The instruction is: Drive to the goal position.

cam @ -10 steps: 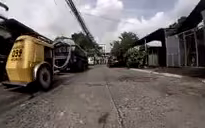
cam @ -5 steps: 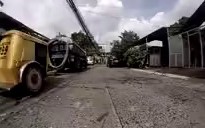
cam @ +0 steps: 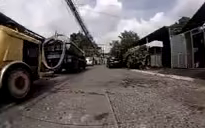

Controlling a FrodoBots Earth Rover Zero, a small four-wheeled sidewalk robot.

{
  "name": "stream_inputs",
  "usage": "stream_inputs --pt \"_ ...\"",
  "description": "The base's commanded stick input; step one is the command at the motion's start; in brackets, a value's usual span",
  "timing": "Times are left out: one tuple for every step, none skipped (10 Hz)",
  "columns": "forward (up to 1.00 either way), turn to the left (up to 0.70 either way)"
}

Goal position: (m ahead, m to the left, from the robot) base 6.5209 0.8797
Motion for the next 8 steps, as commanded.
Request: stream_inputs --pt "0.70 0.00" --pt "0.70 0.00" --pt "0.70 0.00" --pt "0.70 0.00" --pt "0.70 0.00" --pt "0.70 0.00" --pt "0.70 0.00" --pt "0.70 0.00"
